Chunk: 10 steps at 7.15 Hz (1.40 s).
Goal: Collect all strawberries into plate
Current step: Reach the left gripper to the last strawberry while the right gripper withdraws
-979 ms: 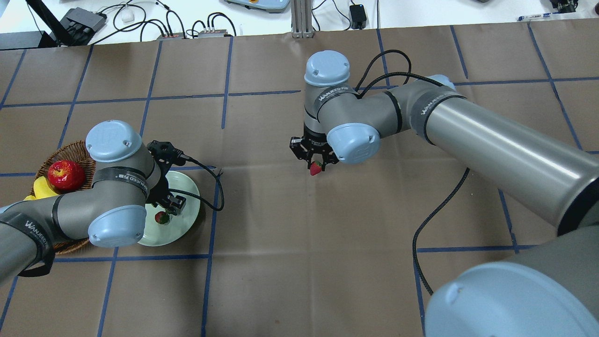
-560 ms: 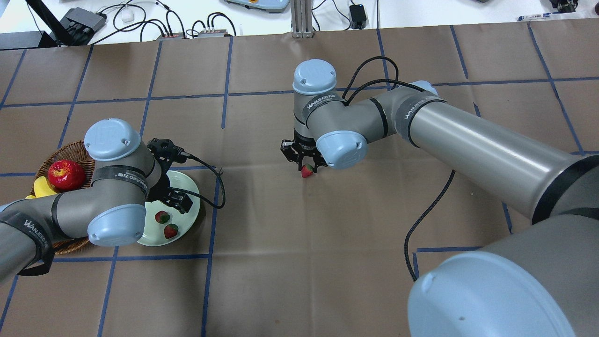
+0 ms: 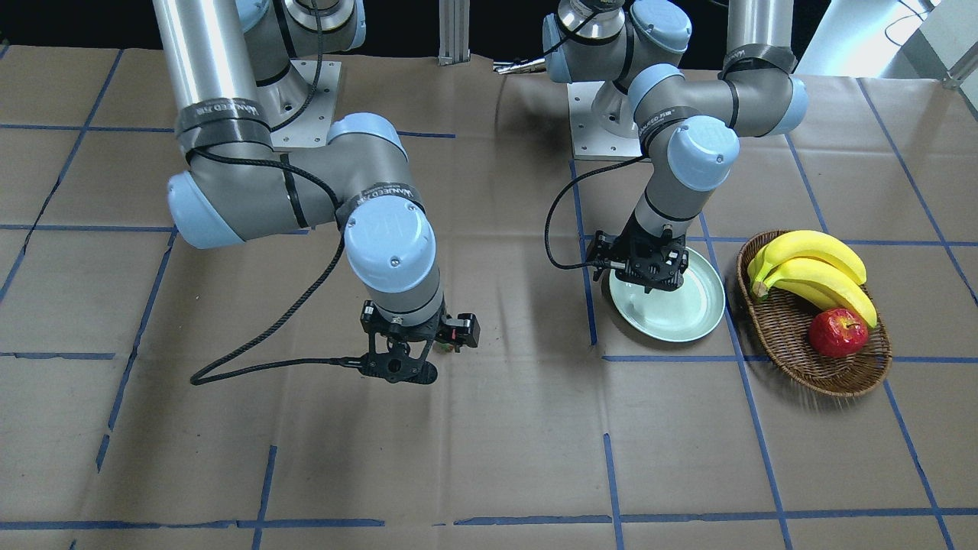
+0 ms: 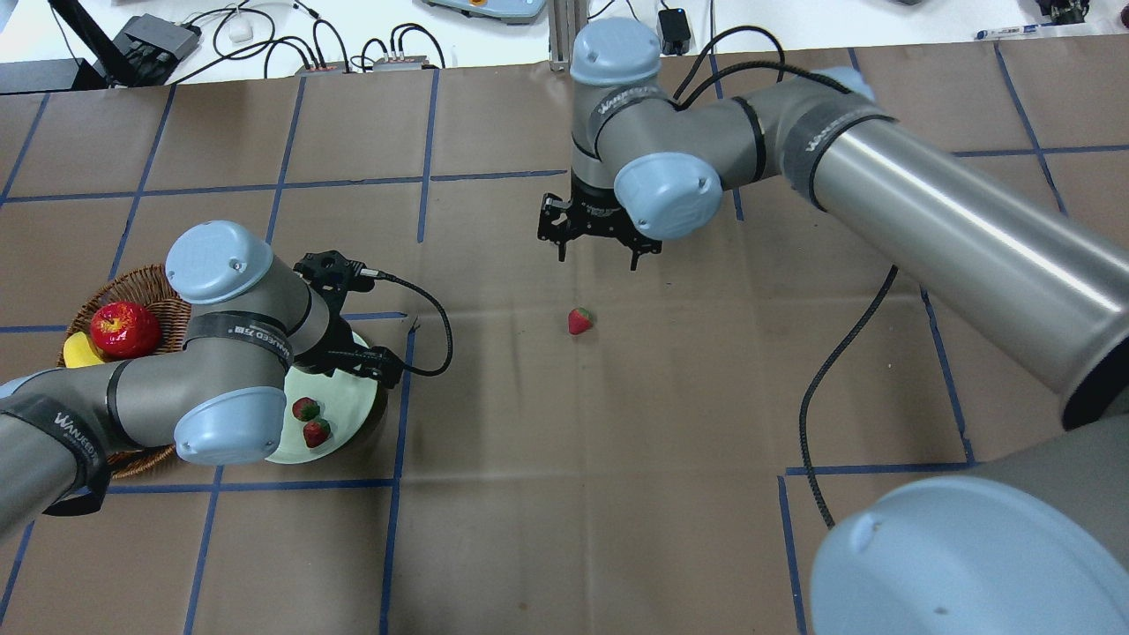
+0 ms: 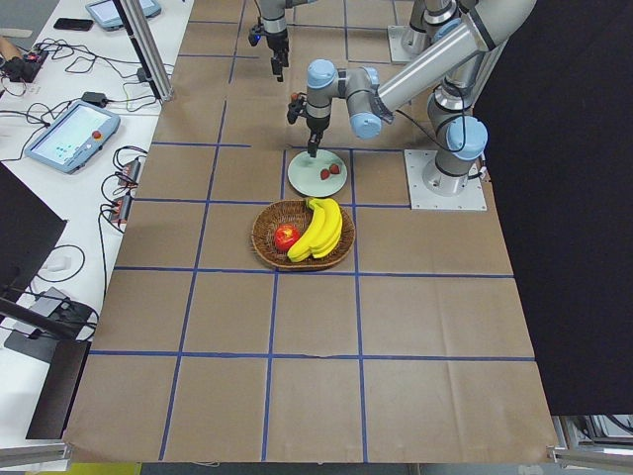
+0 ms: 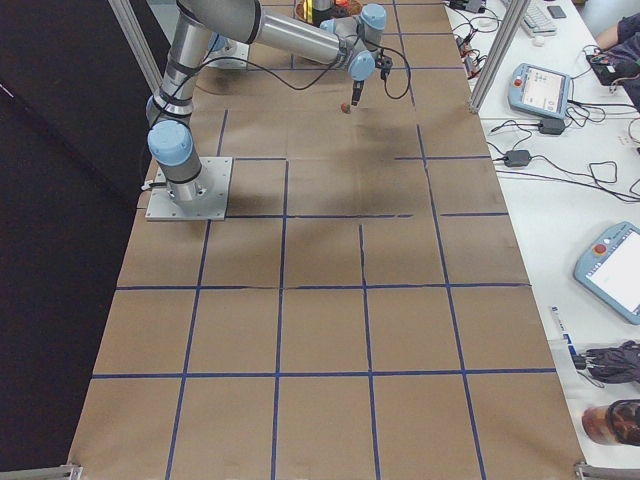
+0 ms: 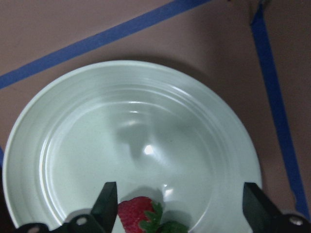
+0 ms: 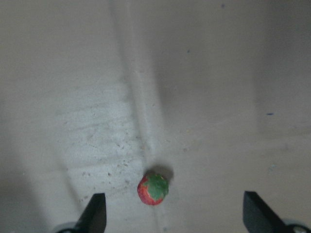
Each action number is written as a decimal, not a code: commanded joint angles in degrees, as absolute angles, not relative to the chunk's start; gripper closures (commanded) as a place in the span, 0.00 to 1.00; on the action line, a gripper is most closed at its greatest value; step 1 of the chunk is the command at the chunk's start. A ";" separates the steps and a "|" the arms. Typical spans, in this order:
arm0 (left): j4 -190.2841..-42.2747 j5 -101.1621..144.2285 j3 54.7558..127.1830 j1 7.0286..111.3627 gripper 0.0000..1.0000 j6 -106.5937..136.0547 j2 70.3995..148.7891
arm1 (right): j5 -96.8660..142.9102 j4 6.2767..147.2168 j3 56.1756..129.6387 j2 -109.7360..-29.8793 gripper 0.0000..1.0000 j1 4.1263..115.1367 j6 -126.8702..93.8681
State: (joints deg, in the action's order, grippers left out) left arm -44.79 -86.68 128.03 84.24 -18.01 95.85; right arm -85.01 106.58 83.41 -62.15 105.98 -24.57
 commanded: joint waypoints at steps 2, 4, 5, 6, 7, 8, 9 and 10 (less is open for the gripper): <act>-52.52 -85.78 116.16 97.59 0.09 4.49 98.94 | -85.60 89.79 80.95 -74.31 0.00 94.95 -10.68; -52.04 -85.35 108.06 106.49 0.07 14.73 107.62 | -89.54 84.13 81.99 -79.87 0.00 90.54 -2.75; -51.86 -85.43 102.88 109.39 0.07 14.50 112.02 | -89.56 84.46 85.83 -83.37 0.00 90.27 -2.20; -51.25 -85.78 100.22 111.69 0.07 12.94 116.06 | -89.30 86.90 90.65 -87.50 0.00 90.00 -2.37; -42.63 -85.87 100.98 112.14 0.07 6.74 119.76 | -88.77 90.67 94.36 -91.19 0.00 90.17 -2.37; -40.02 -85.87 100.81 112.41 0.04 6.42 121.71 | -88.94 94.10 95.35 -92.71 0.00 90.09 -2.29; -40.08 -85.70 101.33 112.59 0.04 6.42 121.21 | -88.95 94.30 95.54 -92.64 0.00 90.17 -2.29; -40.17 -85.52 101.51 112.67 0.05 6.42 121.29 | -88.95 94.39 95.02 -92.38 0.00 90.09 -2.29</act>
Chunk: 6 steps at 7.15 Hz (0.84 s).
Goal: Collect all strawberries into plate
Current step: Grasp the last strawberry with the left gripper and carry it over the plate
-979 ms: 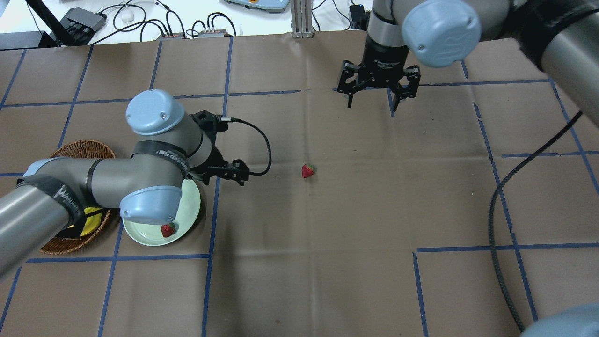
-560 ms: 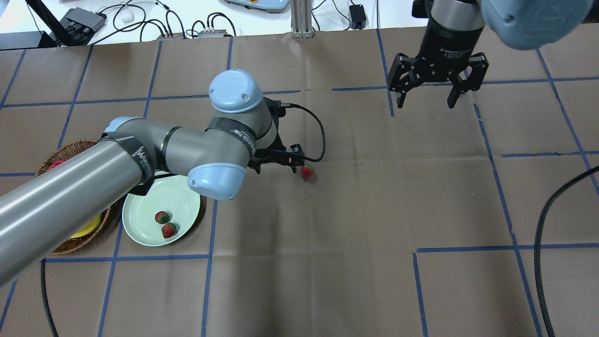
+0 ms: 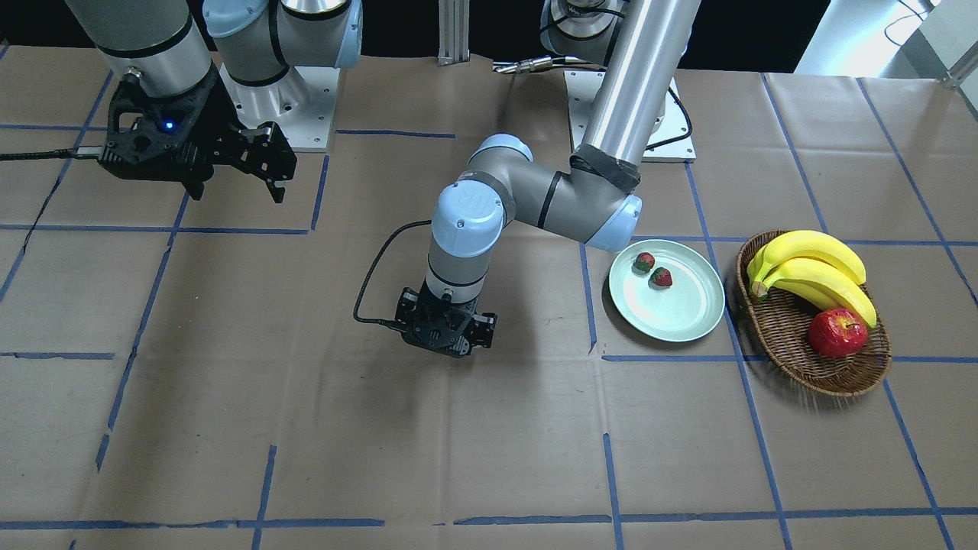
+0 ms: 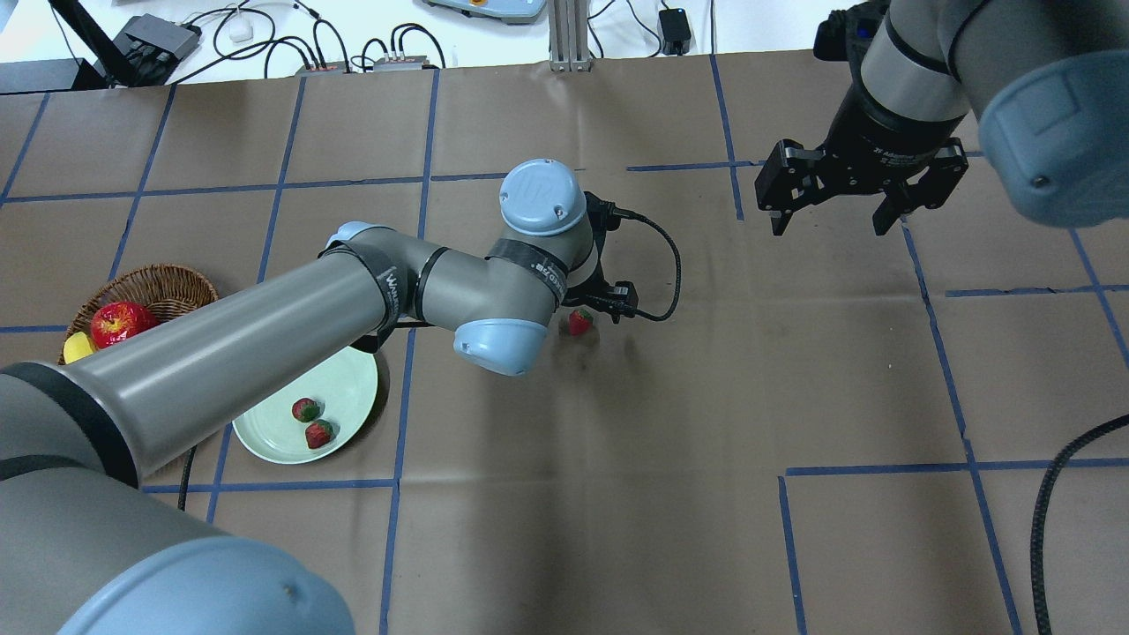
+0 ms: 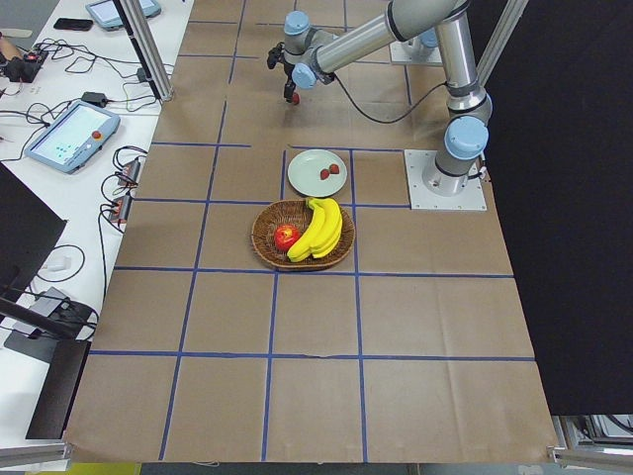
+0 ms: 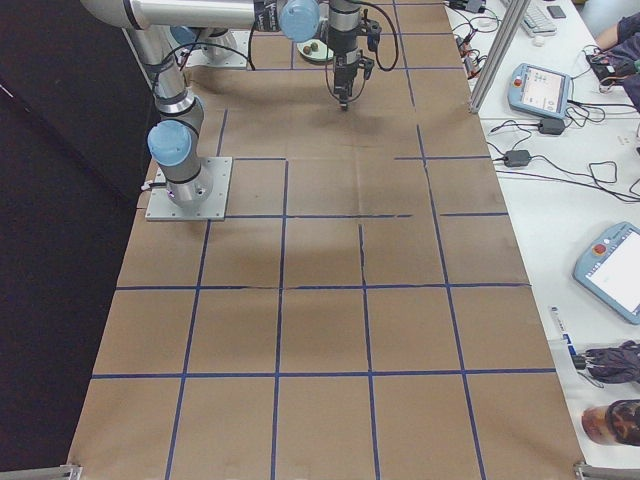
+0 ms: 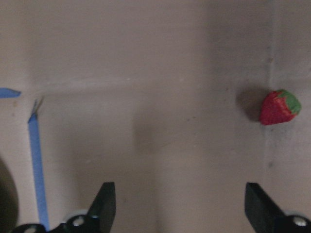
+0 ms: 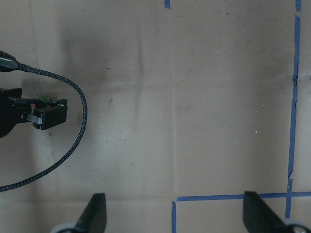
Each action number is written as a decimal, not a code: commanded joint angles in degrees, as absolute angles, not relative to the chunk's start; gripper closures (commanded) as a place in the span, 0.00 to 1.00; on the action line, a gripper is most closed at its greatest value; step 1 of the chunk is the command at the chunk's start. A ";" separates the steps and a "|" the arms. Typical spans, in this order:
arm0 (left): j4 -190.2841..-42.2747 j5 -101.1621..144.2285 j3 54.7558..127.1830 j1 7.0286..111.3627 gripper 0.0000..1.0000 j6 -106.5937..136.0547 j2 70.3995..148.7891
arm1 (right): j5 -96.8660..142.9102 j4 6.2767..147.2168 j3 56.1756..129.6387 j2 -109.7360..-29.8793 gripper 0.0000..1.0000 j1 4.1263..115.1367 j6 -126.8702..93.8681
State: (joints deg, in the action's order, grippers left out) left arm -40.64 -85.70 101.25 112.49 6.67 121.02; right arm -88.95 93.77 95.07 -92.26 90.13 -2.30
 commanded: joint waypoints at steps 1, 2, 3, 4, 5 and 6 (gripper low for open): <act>-40.34 -85.52 101.60 112.68 0.09 6.33 120.85 | -89.29 94.39 94.92 -92.37 0.00 90.09 -2.37; -40.34 -85.52 102.47 112.76 0.12 6.24 120.41 | -89.38 94.48 94.49 -92.37 0.00 90.09 -2.63; -40.25 -85.43 103.70 112.68 0.32 5.89 120.15 | -89.56 93.79 92.83 -91.15 0.00 90.09 -2.64; -40.17 -85.34 103.80 112.68 0.54 5.98 120.06 | -89.56 93.17 91.77 -89.92 0.00 90.26 -2.72; -40.17 -85.34 103.71 112.68 0.82 5.98 120.06 | -89.56 93.16 92.19 -89.74 0.00 90.18 -2.55; -40.25 -85.34 102.84 112.50 0.99 6.41 120.06 | -89.56 93.16 92.20 -89.74 0.00 89.74 -2.11</act>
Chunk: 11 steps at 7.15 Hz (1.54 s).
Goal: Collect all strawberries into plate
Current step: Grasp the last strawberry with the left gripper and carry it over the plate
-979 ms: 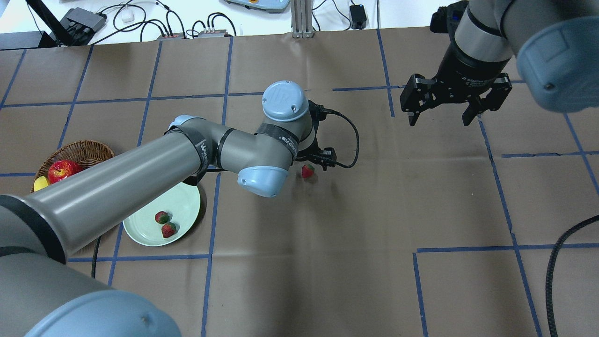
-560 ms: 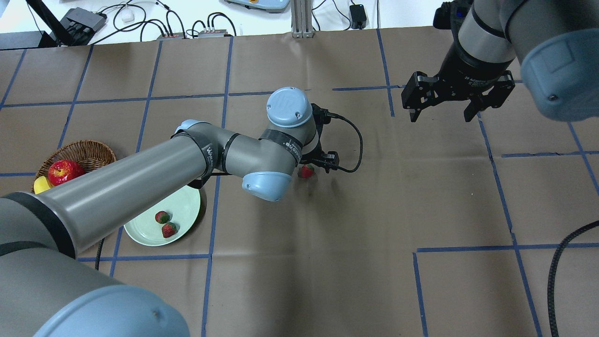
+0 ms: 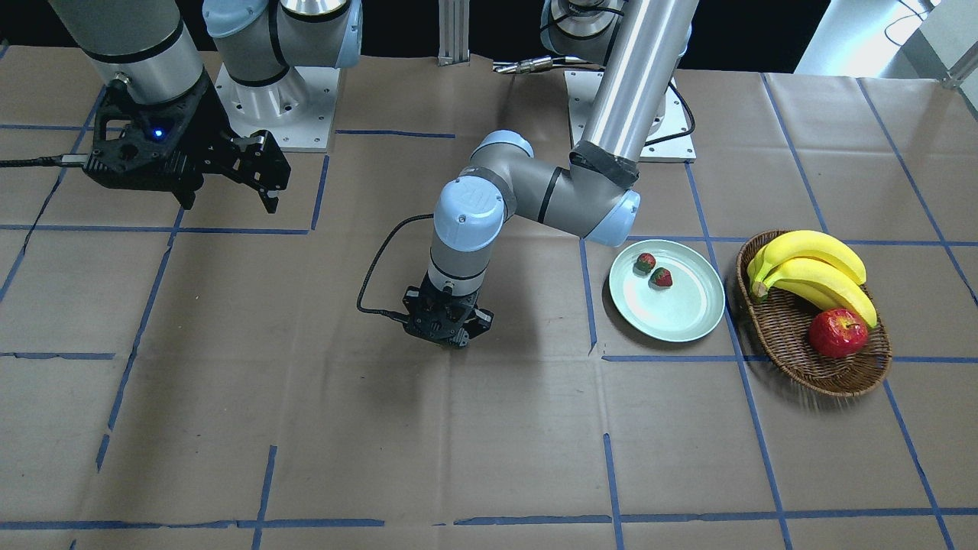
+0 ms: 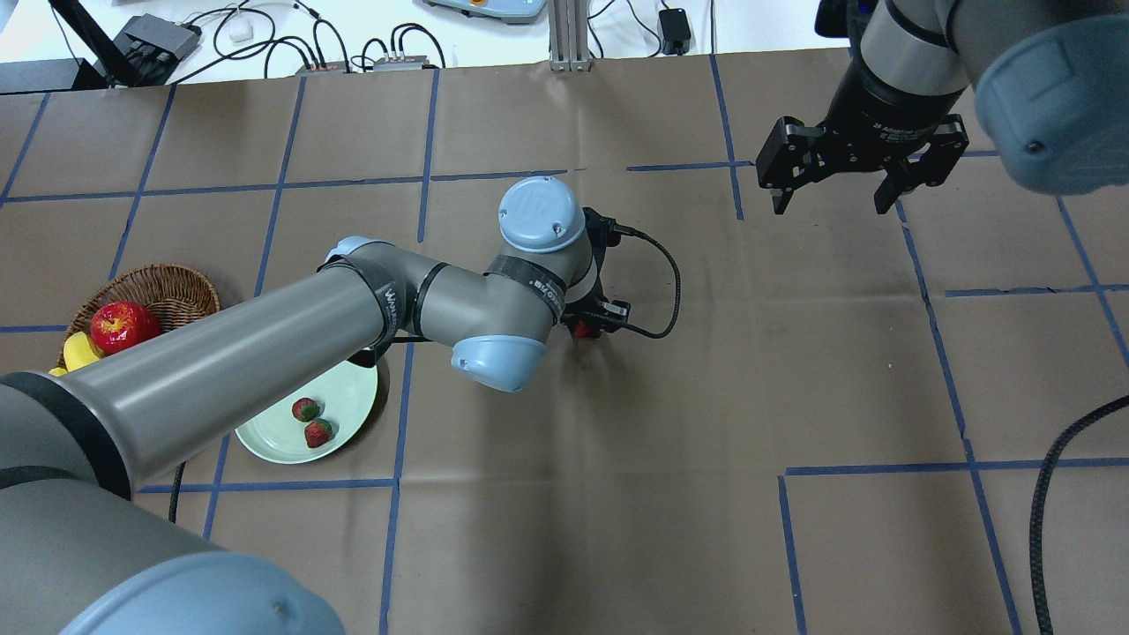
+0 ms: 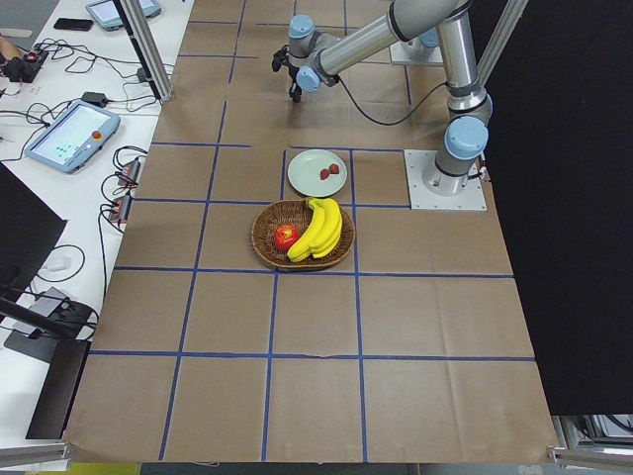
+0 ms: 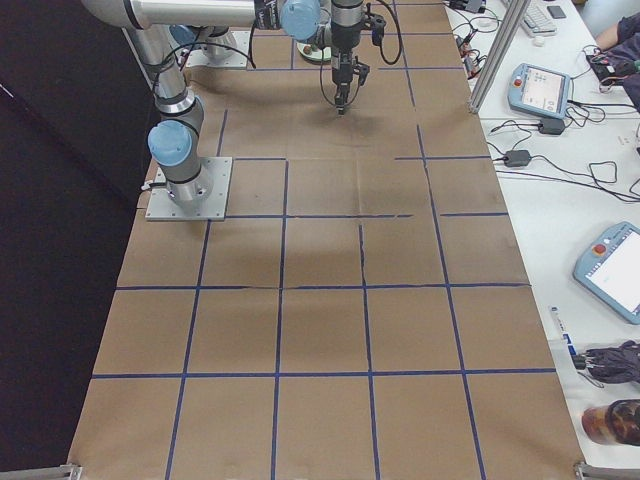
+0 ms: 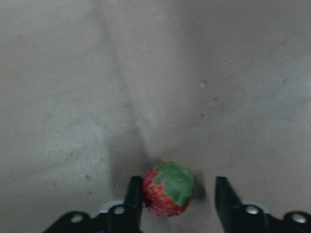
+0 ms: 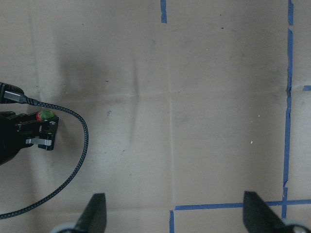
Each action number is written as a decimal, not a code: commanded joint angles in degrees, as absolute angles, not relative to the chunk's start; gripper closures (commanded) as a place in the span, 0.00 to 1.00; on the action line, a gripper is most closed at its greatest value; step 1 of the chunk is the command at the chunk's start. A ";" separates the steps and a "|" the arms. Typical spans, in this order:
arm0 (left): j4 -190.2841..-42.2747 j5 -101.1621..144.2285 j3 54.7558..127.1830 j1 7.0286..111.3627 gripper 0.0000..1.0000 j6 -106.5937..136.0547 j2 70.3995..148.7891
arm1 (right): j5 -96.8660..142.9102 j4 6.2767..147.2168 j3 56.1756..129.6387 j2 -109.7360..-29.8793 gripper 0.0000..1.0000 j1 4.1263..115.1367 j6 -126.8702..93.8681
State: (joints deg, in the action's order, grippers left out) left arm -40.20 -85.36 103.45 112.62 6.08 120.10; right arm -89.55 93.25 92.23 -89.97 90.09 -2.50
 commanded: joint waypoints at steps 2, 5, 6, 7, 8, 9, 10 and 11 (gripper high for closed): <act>-40.25 -85.69 102.39 111.54 1.00 6.24 117.70 | -89.47 92.73 92.46 -90.09 0.00 87.55 -2.11; -51.64 -88.50 109.74 98.76 1.00 -10.92 103.94 | -89.56 92.81 92.64 -90.96 0.00 87.80 -2.46; -51.68 -90.59 115.95 93.31 1.00 -19.34 98.67 | -89.47 92.81 92.64 -90.97 0.00 88.06 -3.07; -50.90 -92.70 122.02 87.60 1.00 -27.17 94.96 | -89.39 92.81 92.64 -90.97 0.00 88.41 -3.16; -50.71 -92.64 125.04 82.75 1.00 -31.60 93.79 | -89.47 92.81 92.64 -90.88 0.00 88.77 -3.25; -50.54 -92.55 125.85 79.57 1.00 -34.77 95.00 | -89.47 92.73 92.72 -90.88 0.00 88.77 -3.16; -50.28 -92.64 125.95 78.41 0.94 -35.94 95.36 | -89.56 92.72 92.72 -90.88 0.00 88.77 -3.16; -50.27 -92.55 125.86 78.31 0.78 -35.86 95.71 | -89.65 92.72 92.64 -90.97 0.00 88.77 -3.16</act>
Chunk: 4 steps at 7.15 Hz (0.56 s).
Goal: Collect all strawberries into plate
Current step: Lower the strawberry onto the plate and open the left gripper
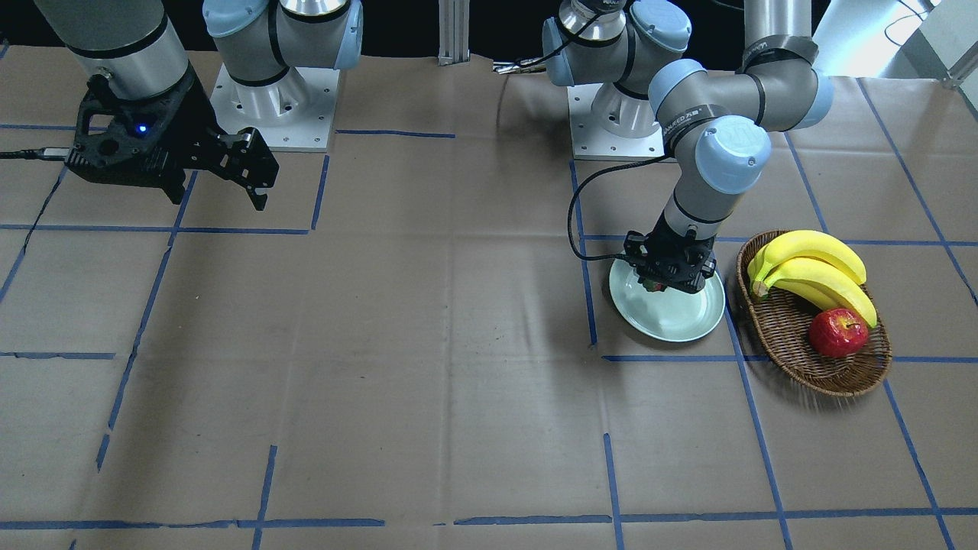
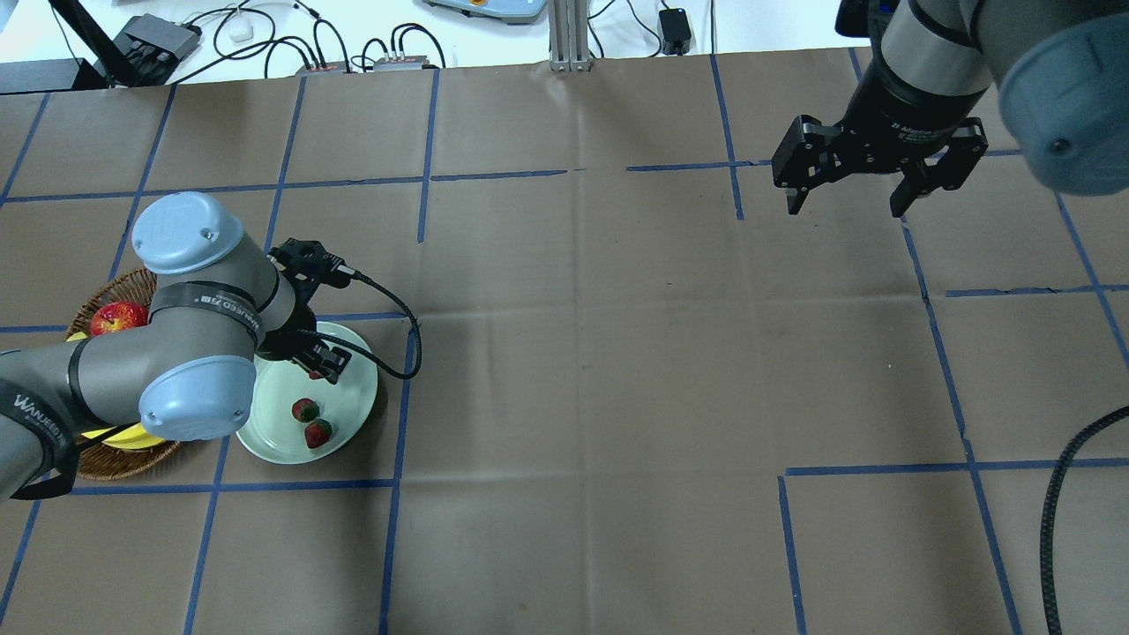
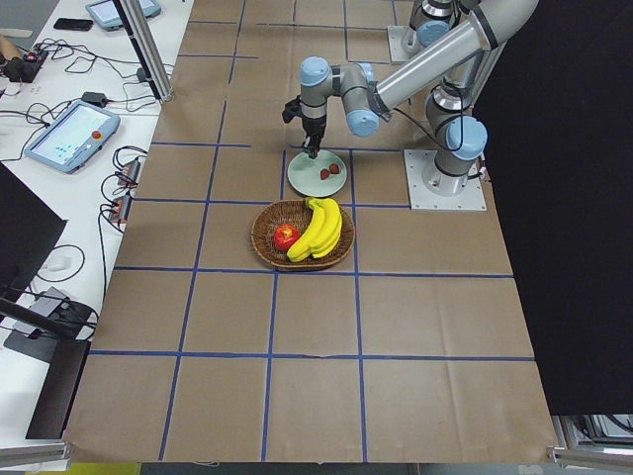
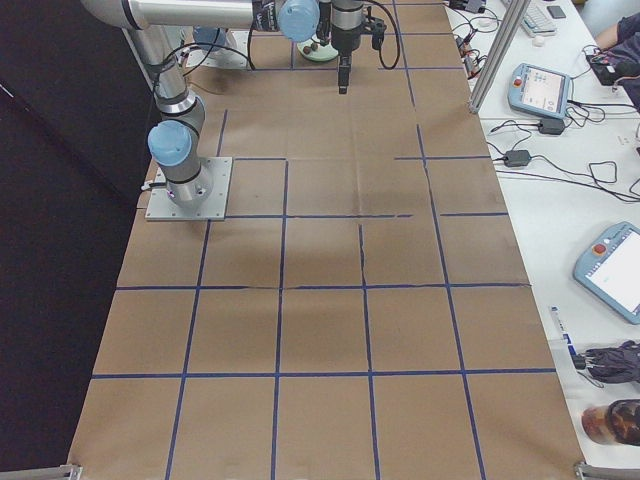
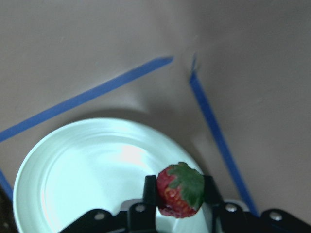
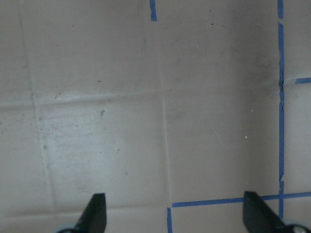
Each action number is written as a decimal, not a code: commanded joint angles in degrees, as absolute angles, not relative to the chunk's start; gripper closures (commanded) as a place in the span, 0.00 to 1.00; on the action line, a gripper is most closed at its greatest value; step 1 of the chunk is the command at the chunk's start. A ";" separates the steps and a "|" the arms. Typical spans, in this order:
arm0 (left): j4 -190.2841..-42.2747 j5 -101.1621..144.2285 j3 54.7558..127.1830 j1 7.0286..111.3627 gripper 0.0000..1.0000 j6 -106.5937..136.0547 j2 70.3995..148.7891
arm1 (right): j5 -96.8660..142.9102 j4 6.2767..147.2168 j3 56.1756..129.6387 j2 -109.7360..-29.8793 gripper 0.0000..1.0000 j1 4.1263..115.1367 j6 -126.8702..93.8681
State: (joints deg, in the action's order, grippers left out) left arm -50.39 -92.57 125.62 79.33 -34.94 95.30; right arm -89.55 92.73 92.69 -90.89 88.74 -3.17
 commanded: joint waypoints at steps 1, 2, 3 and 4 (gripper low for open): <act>-50.36 -92.64 125.77 78.31 0.36 -35.77 95.97 | -89.65 92.81 92.72 -90.97 0.00 88.77 -3.16; -50.36 -92.64 125.51 78.31 0.19 -35.42 95.98 | -89.65 92.81 92.81 -91.05 0.00 88.77 -3.16; -50.54 -92.38 125.33 78.31 0.12 -35.16 95.54 | -89.74 92.73 92.81 -91.05 0.00 88.77 -2.99; -50.97 -92.20 125.07 78.40 0.12 -34.63 95.54 | -89.74 92.72 92.81 -90.97 0.00 88.77 -2.55</act>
